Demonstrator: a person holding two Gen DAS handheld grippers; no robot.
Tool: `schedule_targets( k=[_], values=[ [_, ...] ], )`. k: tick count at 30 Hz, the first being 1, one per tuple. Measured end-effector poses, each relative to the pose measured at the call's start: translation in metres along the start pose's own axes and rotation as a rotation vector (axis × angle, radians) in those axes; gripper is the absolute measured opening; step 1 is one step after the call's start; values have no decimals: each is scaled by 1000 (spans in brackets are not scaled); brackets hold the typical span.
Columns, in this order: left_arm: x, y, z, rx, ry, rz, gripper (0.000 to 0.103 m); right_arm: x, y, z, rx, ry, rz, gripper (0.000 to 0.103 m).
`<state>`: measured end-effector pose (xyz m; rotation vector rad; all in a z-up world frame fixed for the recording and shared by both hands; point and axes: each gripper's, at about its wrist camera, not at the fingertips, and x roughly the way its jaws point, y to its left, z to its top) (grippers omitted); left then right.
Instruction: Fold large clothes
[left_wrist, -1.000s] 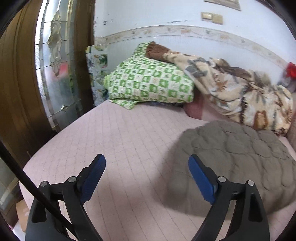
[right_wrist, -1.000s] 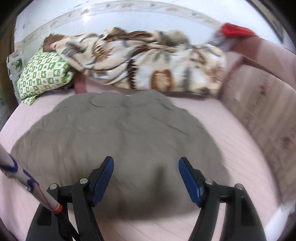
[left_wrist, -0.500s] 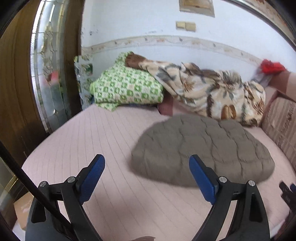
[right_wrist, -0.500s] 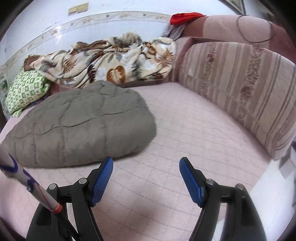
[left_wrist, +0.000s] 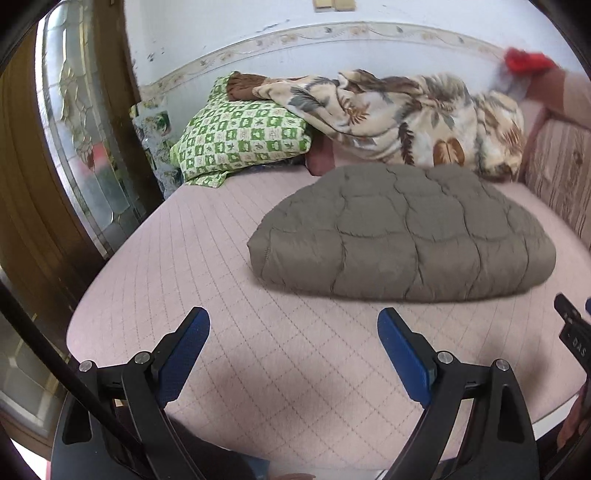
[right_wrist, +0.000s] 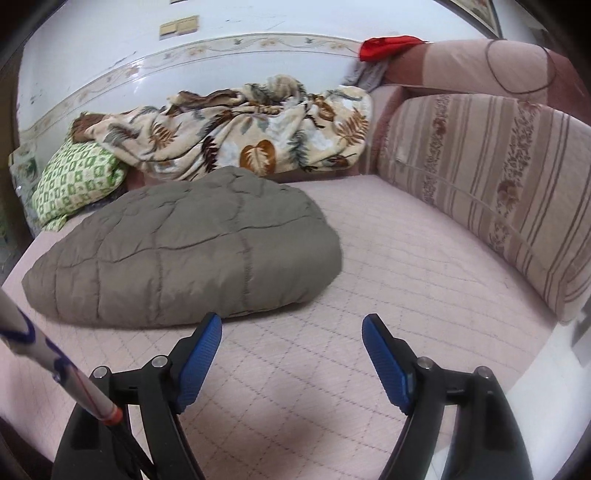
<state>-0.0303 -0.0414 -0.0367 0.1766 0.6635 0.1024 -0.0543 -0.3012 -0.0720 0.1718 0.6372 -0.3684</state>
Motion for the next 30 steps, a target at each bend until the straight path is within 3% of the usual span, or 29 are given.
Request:
schedule_targets(
  k=[15, 30],
  values=[
    [5, -16, -15, 24, 93, -106, 92, 7, 24, -15, -51, 52, -4, 83],
    [19, -15, -20, 19, 152, -124, 92, 11, 28, -16, -66, 60, -34, 84]
  ],
)
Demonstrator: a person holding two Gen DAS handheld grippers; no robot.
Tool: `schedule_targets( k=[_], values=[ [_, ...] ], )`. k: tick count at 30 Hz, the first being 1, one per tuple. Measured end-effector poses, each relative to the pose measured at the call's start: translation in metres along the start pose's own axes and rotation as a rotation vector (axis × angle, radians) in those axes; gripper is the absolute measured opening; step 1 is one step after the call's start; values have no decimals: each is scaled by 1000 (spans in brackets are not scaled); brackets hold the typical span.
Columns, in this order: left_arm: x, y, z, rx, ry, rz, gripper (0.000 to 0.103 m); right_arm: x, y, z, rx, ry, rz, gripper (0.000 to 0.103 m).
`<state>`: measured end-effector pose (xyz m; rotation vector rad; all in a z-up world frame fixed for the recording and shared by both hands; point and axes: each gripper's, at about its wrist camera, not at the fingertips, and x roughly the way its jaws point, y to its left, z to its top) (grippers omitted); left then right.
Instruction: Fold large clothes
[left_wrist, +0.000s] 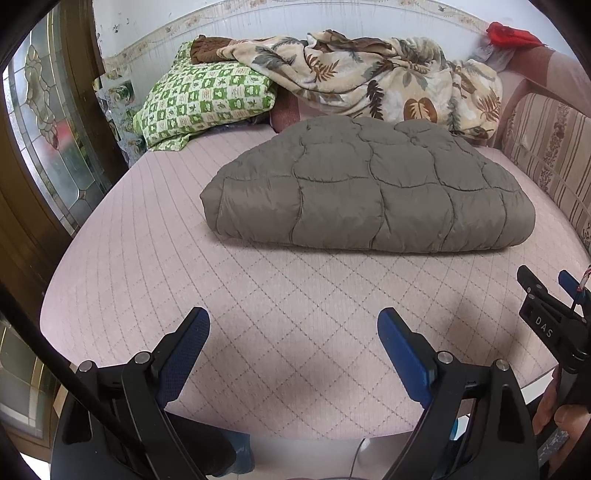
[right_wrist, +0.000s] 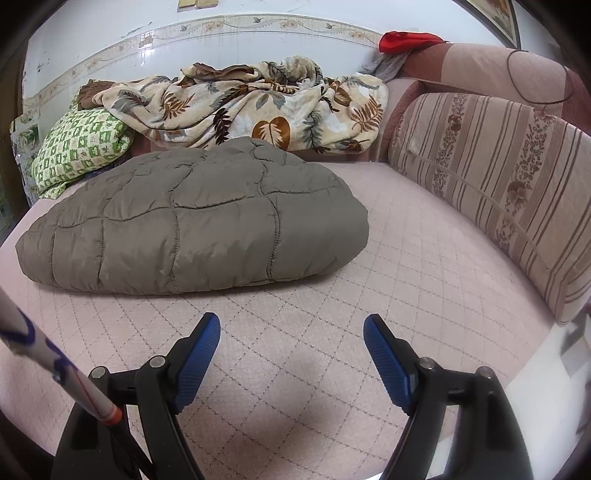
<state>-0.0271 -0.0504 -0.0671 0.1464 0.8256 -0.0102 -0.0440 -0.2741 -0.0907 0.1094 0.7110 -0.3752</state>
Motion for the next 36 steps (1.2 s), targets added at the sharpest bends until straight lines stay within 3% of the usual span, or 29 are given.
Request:
schedule_targets(
  k=[9, 36],
  values=[
    [6, 0, -2, 3, 16, -1, 92, -4, 14, -3, -85, -27, -46, 86],
    [25, -14, -17, 26, 83, -25, 92, 9, 23, -12, -103, 85, -110, 87]
  ],
)
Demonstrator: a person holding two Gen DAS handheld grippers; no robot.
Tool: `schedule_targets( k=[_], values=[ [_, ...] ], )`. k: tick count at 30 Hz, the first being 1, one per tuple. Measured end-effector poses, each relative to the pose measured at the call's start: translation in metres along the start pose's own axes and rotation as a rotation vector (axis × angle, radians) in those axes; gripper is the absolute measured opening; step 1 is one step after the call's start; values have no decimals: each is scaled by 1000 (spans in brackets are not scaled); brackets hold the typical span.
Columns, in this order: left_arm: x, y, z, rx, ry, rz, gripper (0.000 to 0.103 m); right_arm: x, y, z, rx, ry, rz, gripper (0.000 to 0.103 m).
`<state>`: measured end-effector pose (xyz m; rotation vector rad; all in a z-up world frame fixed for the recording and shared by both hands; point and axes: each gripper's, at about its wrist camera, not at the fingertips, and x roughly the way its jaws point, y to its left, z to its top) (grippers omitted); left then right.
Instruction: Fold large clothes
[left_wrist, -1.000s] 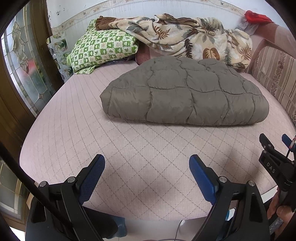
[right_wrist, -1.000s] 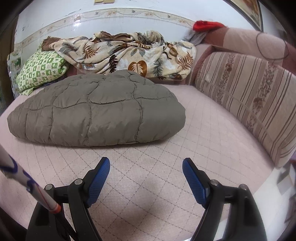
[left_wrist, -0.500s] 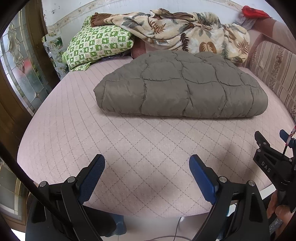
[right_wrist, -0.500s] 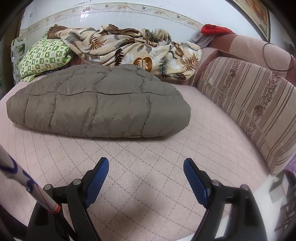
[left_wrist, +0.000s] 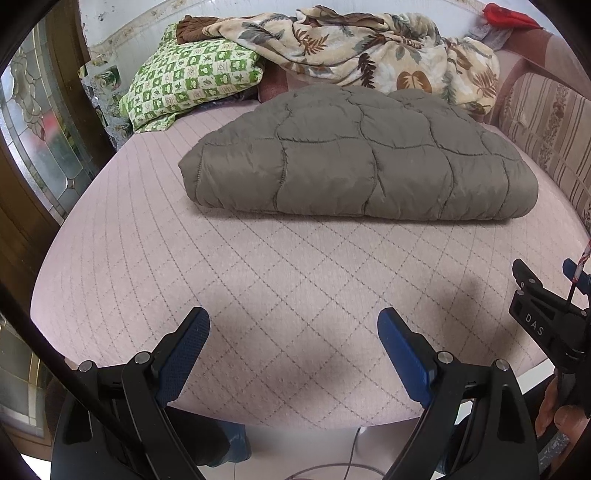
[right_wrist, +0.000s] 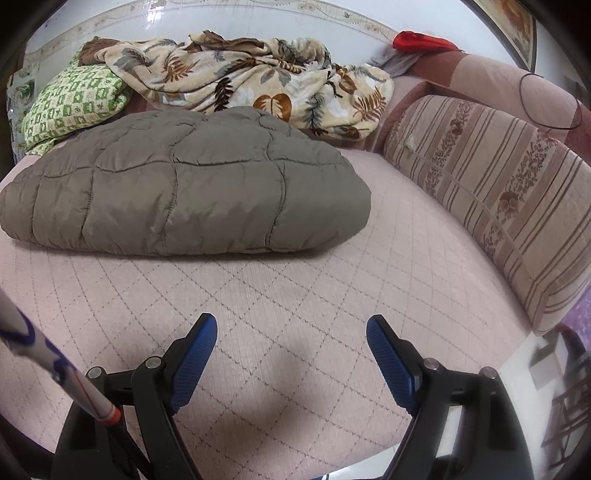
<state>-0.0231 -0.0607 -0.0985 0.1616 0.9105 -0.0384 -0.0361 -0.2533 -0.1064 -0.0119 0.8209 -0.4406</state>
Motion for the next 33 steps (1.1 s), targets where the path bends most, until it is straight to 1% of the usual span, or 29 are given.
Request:
schedule_targets(
  k=[8, 14, 17, 33],
  values=[
    [8, -7, -4, 14, 28, -21, 92, 6, 3, -3, -16, 31, -9, 87],
    [14, -10, -6, 13, 47, -29, 92, 11, -1, -3, 3, 63, 29, 87],
    [15, -10, -7, 9, 53, -29, 92, 13, 0, -4, -1, 73, 34, 87],
    [20, -9, -8, 1, 70, -29, 92, 12, 9, -4, -21, 75, 39, 87]
  ],
)
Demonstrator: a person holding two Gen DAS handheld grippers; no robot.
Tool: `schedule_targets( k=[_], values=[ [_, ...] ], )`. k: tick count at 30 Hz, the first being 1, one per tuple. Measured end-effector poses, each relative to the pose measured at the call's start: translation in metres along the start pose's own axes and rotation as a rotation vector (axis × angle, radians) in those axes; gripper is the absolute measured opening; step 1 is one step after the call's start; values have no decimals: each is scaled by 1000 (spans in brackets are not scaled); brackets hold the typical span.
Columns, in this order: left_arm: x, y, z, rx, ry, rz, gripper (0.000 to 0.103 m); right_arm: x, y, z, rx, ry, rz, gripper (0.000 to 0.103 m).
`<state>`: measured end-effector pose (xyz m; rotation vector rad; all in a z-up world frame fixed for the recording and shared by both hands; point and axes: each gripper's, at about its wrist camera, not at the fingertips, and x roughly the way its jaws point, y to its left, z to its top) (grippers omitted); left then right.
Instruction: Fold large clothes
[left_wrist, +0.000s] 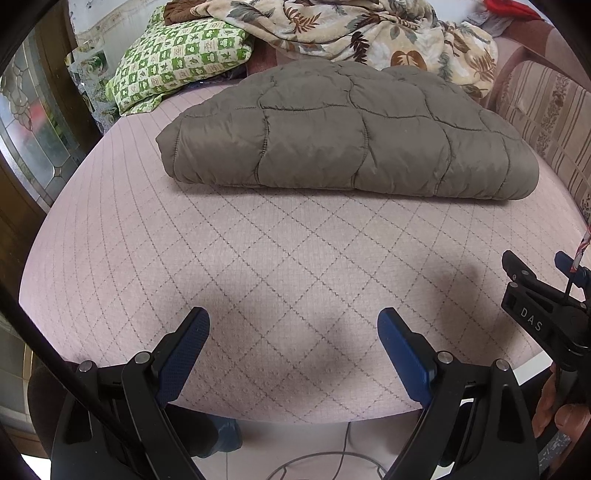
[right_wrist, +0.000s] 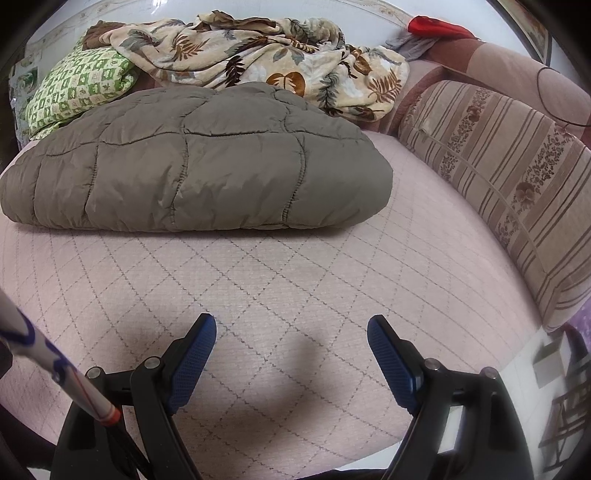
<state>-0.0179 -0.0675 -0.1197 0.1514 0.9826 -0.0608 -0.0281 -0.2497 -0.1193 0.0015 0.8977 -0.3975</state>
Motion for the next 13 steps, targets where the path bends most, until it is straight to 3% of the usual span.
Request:
schedule_targets(
  k=[13],
  values=[
    [4, 5, -1, -11, 14, -10, 92, -3, 5, -2, -4, -15, 6, 88]
  ],
)
